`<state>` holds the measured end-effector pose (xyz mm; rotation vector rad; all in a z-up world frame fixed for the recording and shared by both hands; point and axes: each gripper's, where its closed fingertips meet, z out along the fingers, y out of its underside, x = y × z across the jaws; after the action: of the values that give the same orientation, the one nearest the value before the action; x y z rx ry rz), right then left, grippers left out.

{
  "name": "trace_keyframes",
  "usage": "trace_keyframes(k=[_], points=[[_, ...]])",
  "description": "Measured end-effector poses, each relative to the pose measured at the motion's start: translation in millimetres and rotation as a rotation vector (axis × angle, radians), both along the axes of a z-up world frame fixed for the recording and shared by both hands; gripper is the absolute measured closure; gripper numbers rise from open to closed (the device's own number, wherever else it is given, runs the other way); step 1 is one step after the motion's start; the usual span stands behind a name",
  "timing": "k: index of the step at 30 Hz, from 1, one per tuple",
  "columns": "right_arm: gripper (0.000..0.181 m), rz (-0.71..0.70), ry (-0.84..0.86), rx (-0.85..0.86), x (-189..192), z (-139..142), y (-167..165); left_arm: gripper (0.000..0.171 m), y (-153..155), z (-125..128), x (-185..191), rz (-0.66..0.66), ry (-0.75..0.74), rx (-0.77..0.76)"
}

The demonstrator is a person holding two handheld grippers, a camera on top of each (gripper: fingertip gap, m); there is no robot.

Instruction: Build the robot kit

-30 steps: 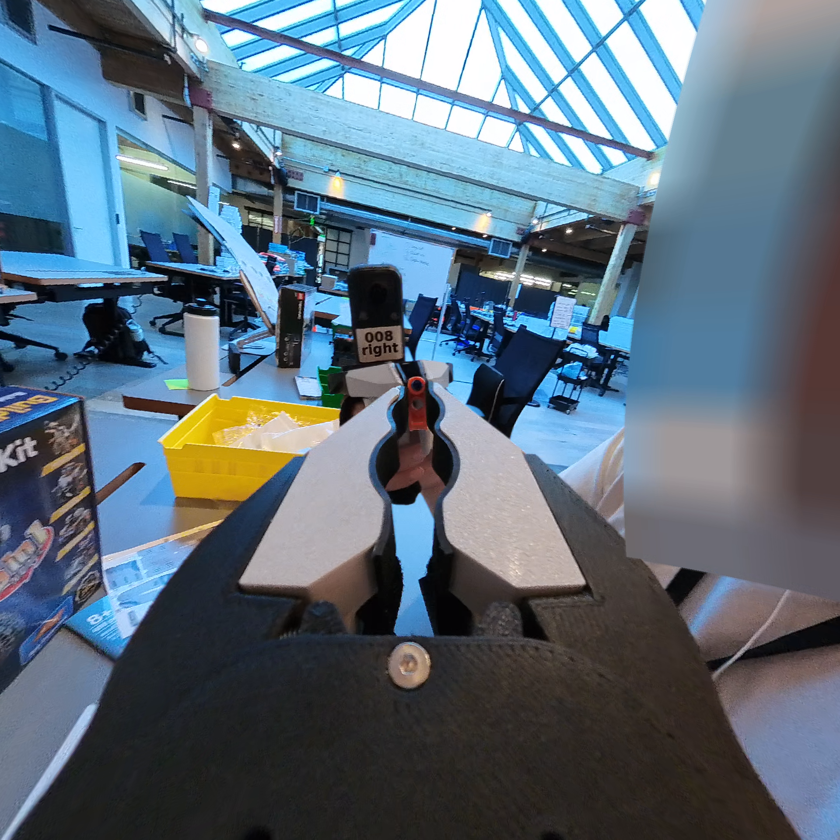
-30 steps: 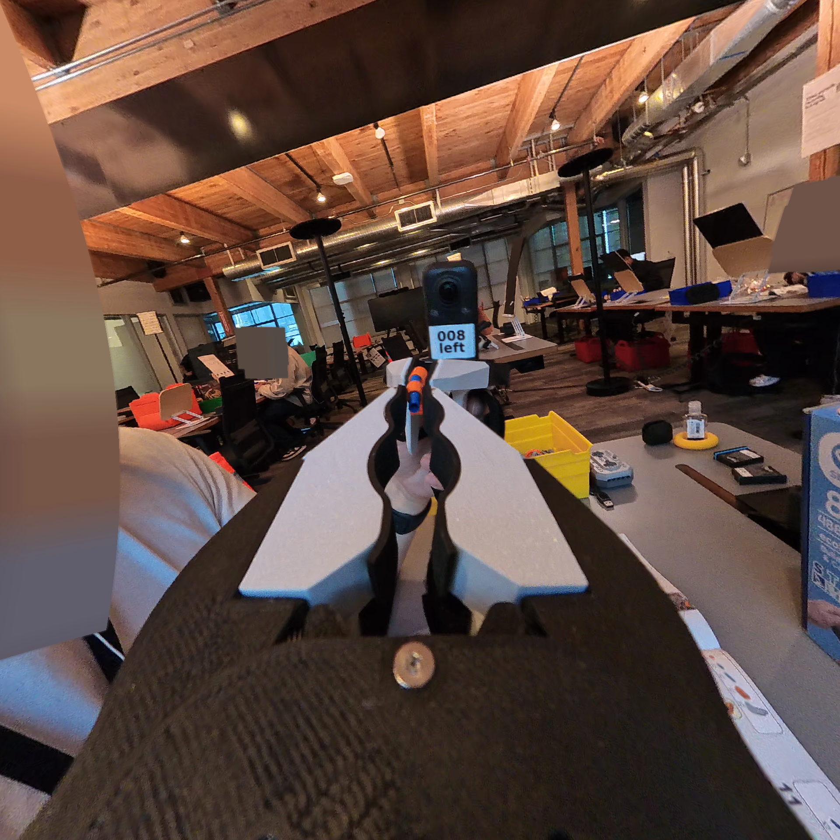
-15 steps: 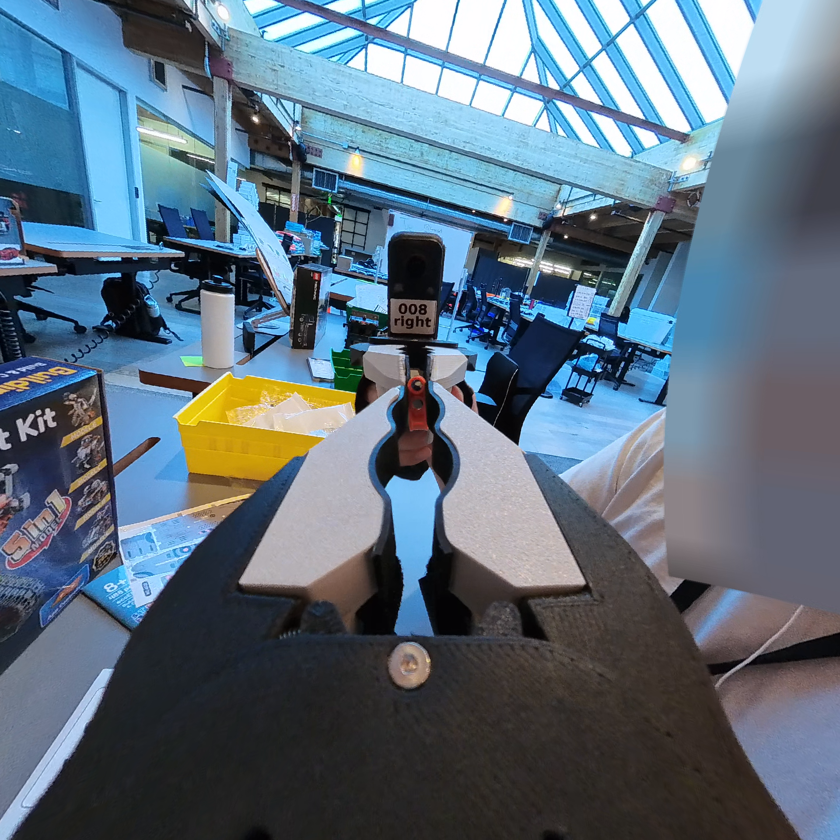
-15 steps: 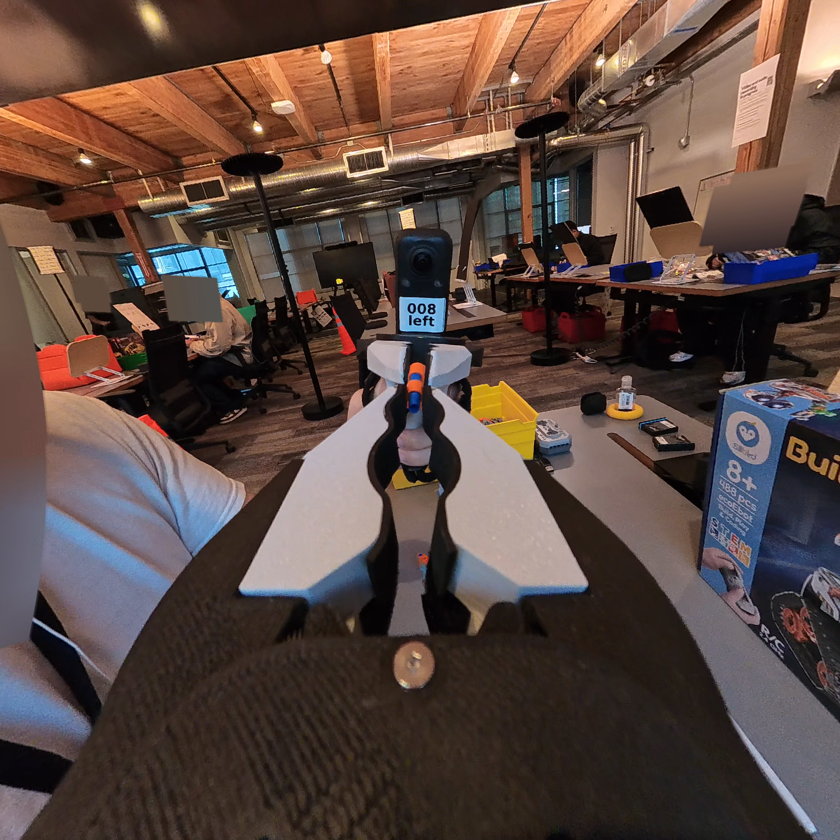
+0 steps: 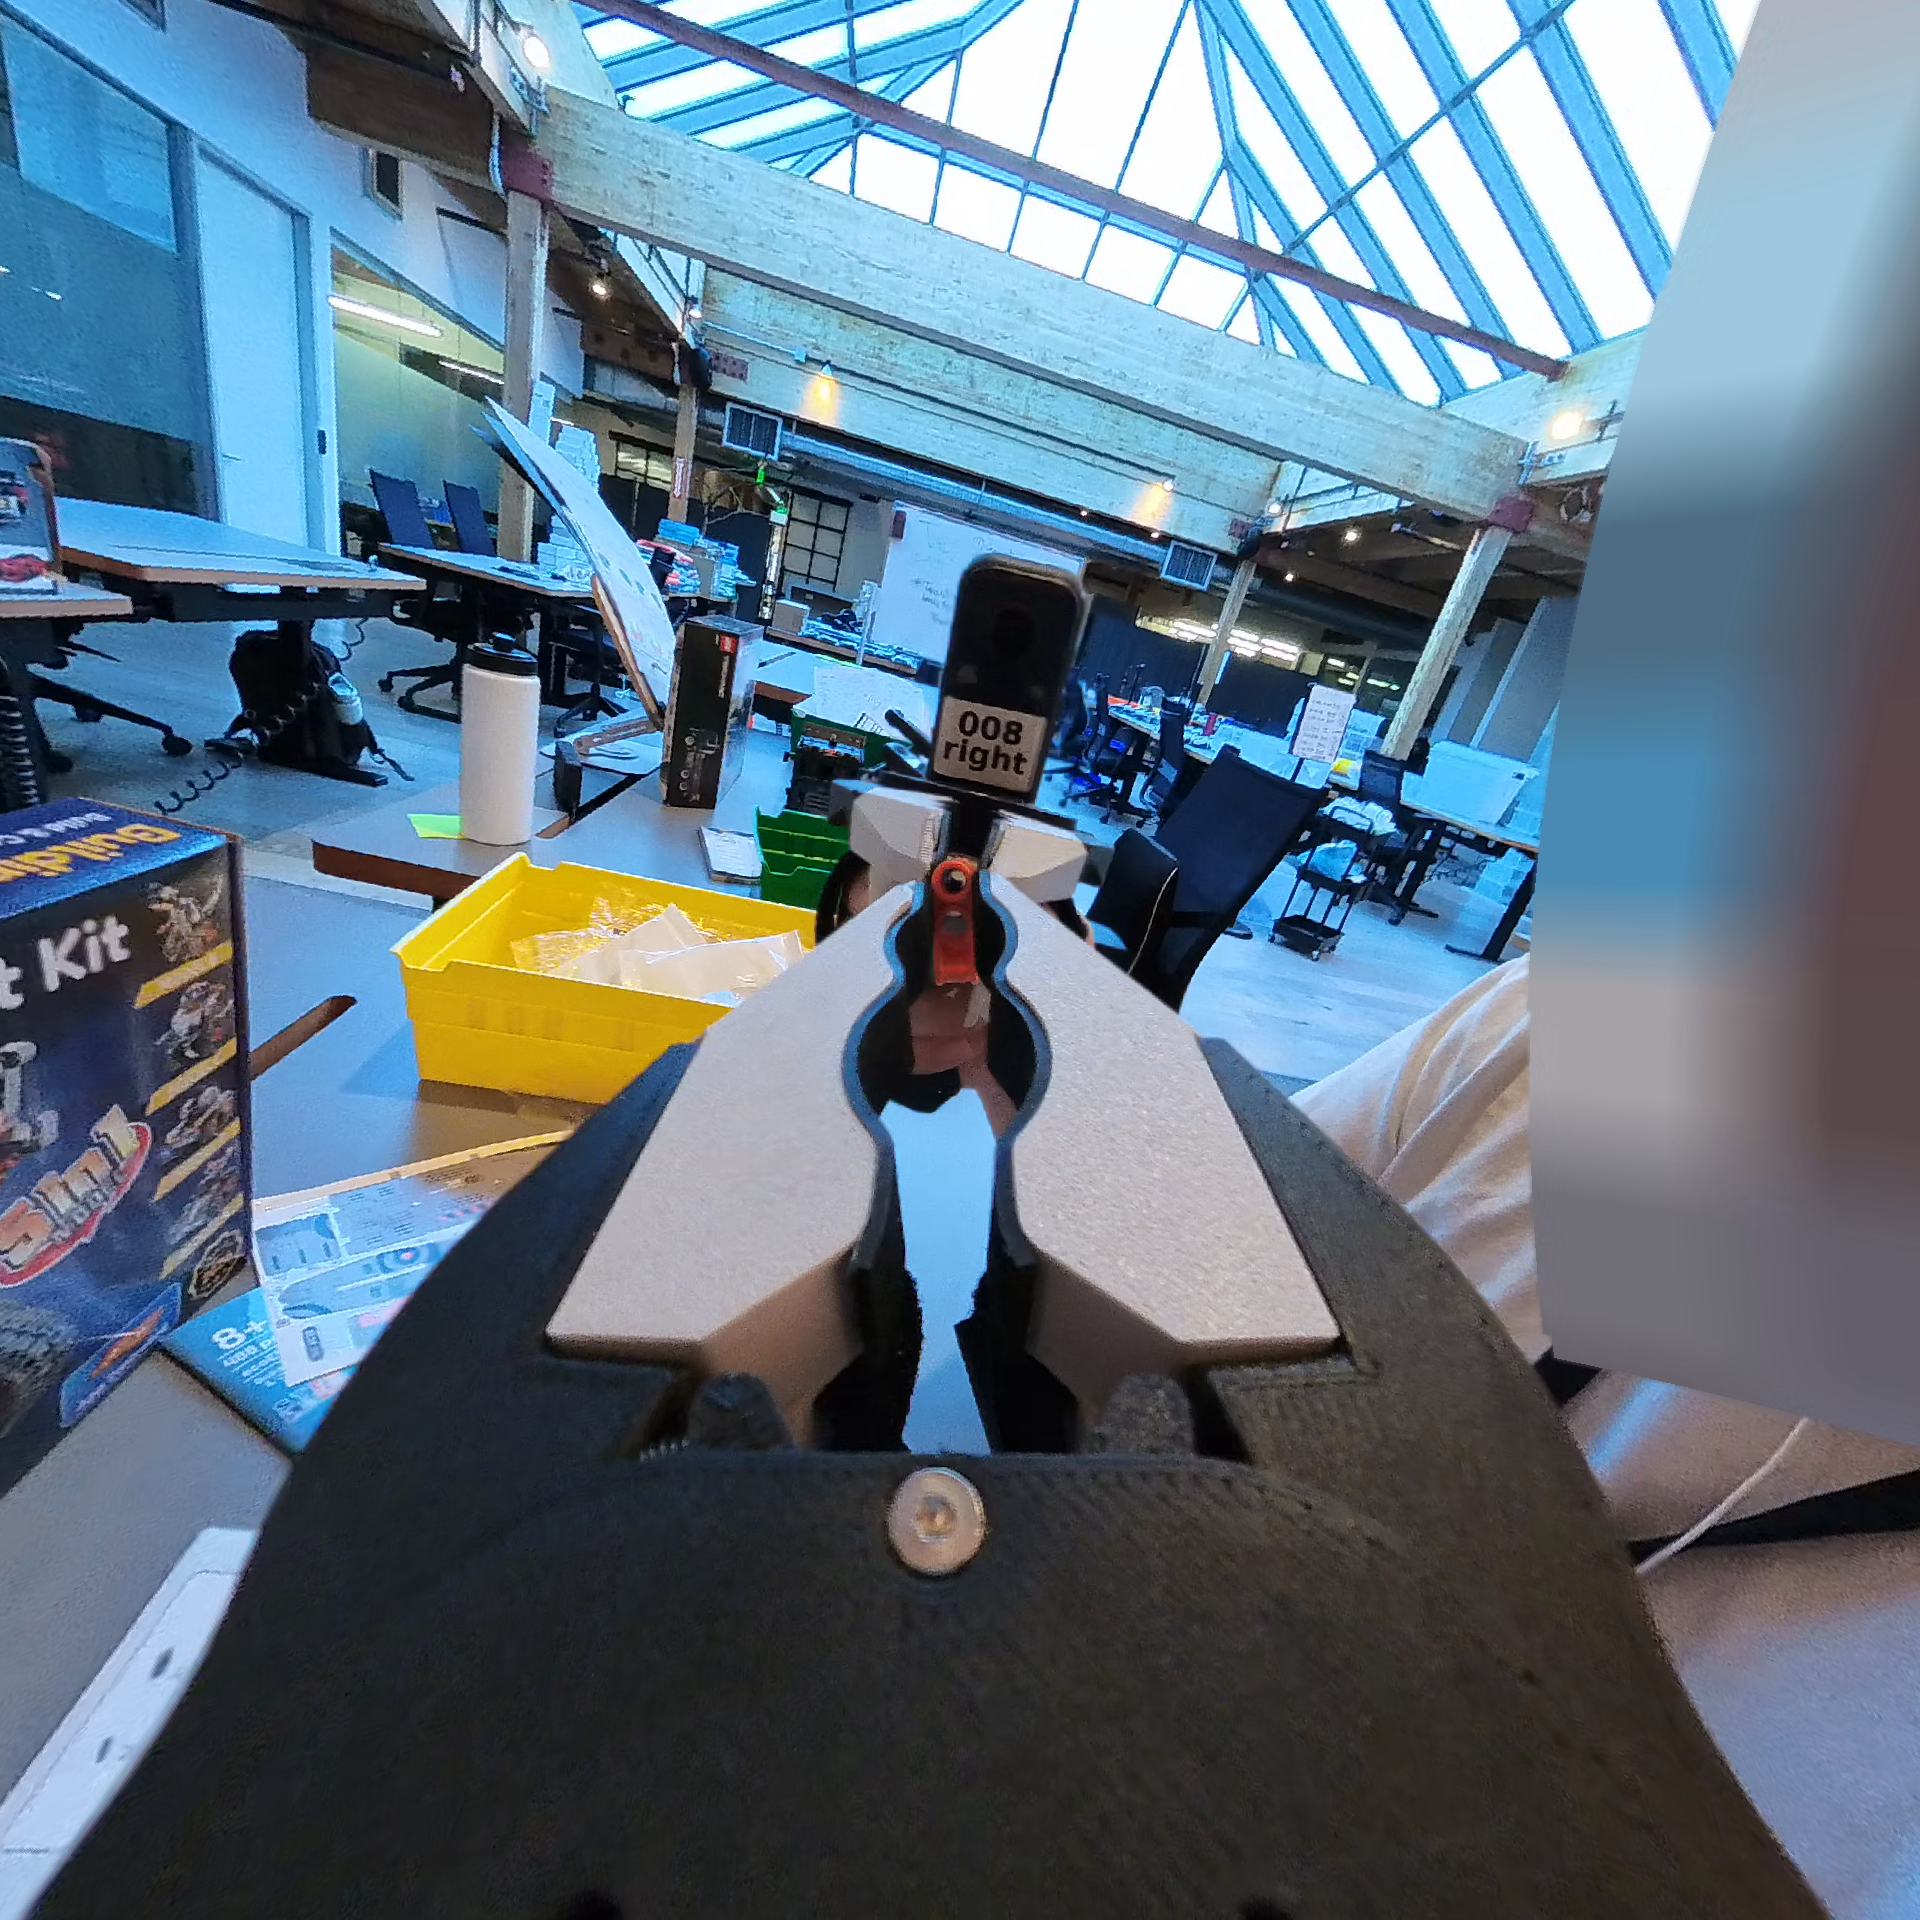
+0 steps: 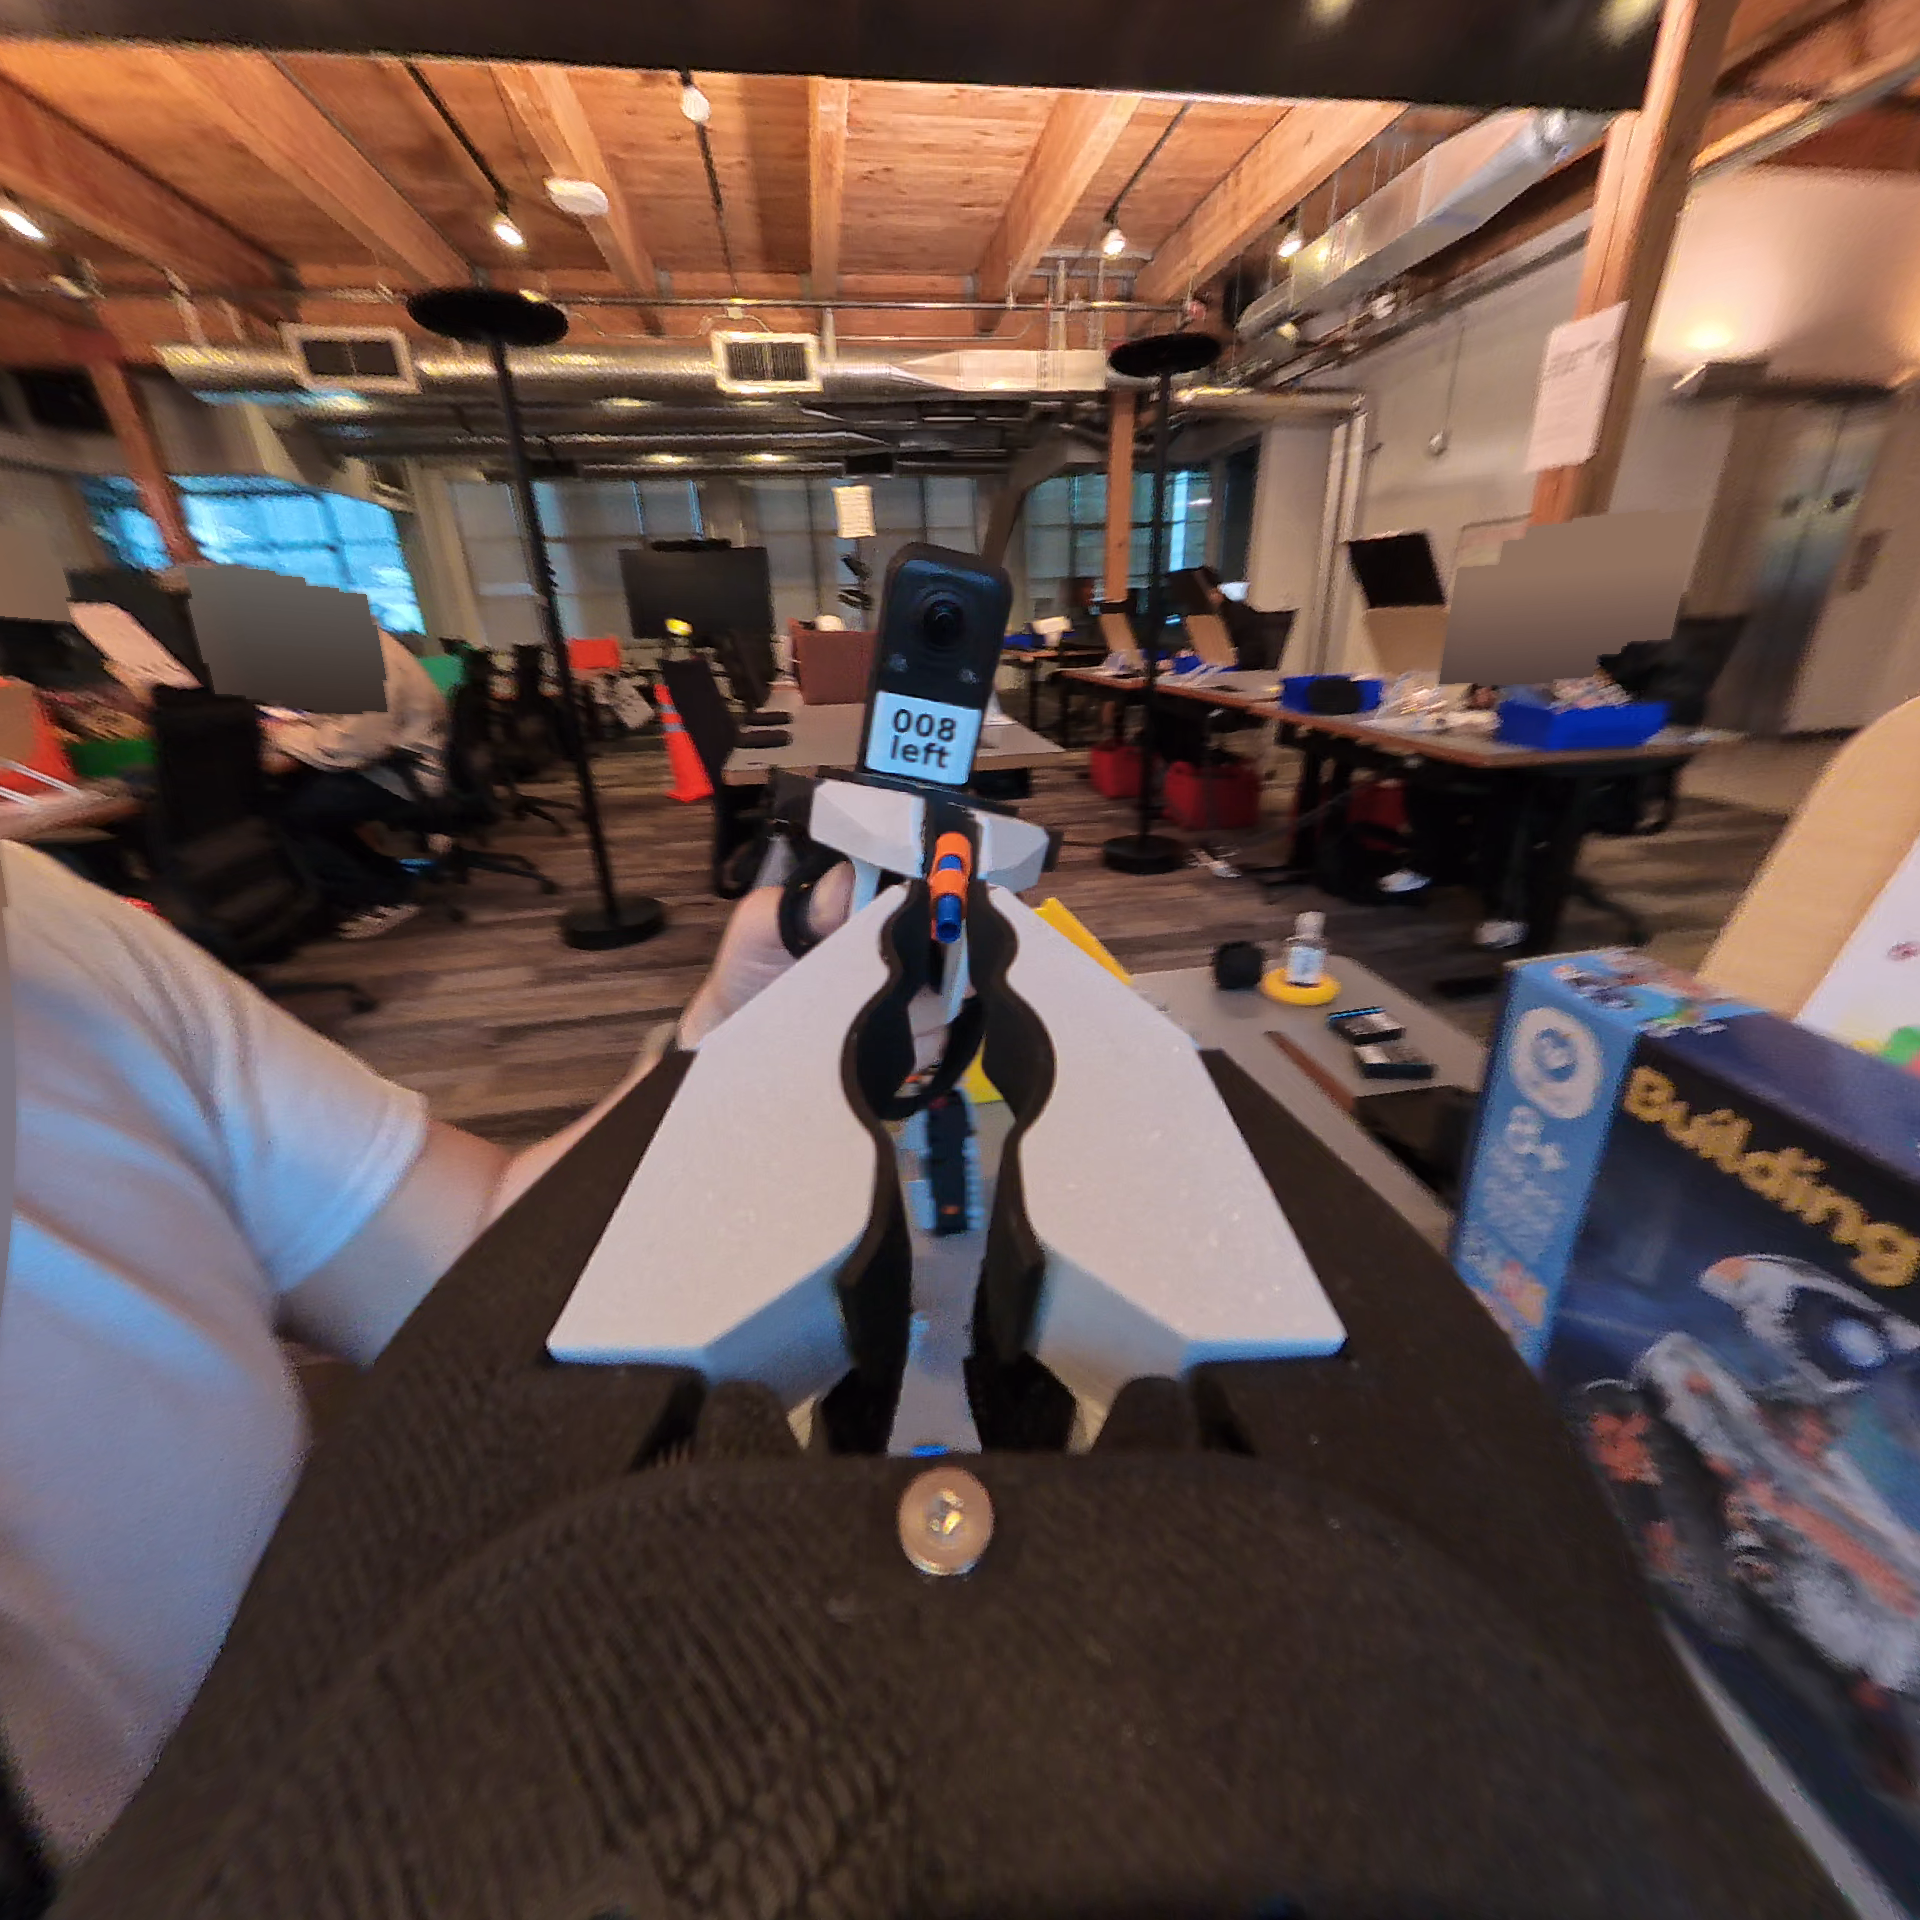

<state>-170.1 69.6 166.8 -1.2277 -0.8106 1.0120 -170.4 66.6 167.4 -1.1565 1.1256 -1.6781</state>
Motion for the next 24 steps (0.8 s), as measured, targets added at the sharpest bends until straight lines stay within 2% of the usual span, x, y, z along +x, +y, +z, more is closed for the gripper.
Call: trace_keyframes(k=[6,11,14,20,24], points=[[0.176,-0.121,-0.072,0.152,-0.5,2.0,1.4,0.167,0.9,1.5,-0.2,-0.033,-0.02,-0.06],[0.175,-0.14,-0.128,0.204,-0.6,-0.8,0.4,0.167,-1.7,-1.3,1.5,-0.063,-0.005,-0.079],[0.175,-0.103,-0.163,0.219,-0.2,-3.2,-4.3,0.167,-6.3,-4.2,1.8,-0.089,0.022,-0.065],[0.174,-0.18,-0.391,0.356,2.2,-18.3,-6.0,0.166,-7.5,-20.2,3.8,-0.113,0.138,-0.082],[0.175,-0.178,-0.458,0.414,2.1,-23.8,-10.0,0.166,-11.6,-26.0,3.9,-0.16,0.174,-0.116]])
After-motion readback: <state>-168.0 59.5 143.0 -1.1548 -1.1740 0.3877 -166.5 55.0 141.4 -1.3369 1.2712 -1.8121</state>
